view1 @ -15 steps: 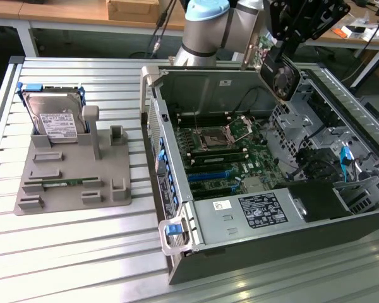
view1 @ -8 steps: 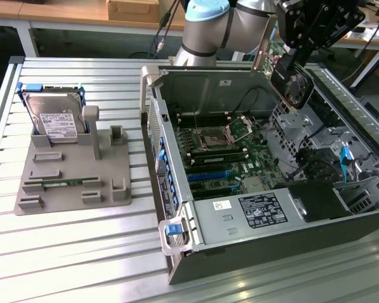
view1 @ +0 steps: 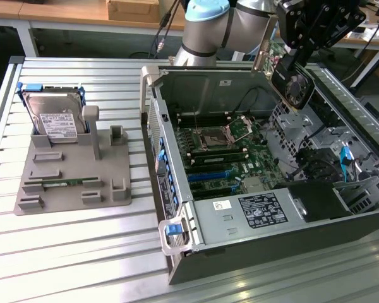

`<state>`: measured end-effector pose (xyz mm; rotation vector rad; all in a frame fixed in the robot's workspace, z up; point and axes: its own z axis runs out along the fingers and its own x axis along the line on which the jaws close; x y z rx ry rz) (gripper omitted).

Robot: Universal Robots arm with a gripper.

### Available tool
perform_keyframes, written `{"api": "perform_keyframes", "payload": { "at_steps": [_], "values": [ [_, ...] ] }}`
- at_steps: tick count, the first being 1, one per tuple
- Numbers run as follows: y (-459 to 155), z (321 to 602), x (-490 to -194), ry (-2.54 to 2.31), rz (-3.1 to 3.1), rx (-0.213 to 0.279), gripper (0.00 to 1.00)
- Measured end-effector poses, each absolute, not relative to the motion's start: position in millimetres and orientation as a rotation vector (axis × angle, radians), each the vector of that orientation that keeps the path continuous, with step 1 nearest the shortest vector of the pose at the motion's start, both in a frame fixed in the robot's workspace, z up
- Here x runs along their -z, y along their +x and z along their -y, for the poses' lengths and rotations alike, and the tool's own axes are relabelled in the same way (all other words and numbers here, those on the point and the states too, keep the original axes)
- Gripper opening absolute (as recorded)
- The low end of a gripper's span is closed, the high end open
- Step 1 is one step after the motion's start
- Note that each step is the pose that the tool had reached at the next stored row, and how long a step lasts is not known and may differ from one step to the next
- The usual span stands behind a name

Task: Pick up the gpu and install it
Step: 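Insert the gpu into the slot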

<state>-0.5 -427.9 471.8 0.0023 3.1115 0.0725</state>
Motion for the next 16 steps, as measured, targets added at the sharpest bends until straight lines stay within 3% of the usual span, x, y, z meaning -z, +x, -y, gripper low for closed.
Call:
{"api": "perform_keyframes", "payload": {
  "at_steps": [16],
  "values": [
    [-0.5,427.9,-471.9,-0.127,-3.111,-0.074,0.27]
  ]
}}
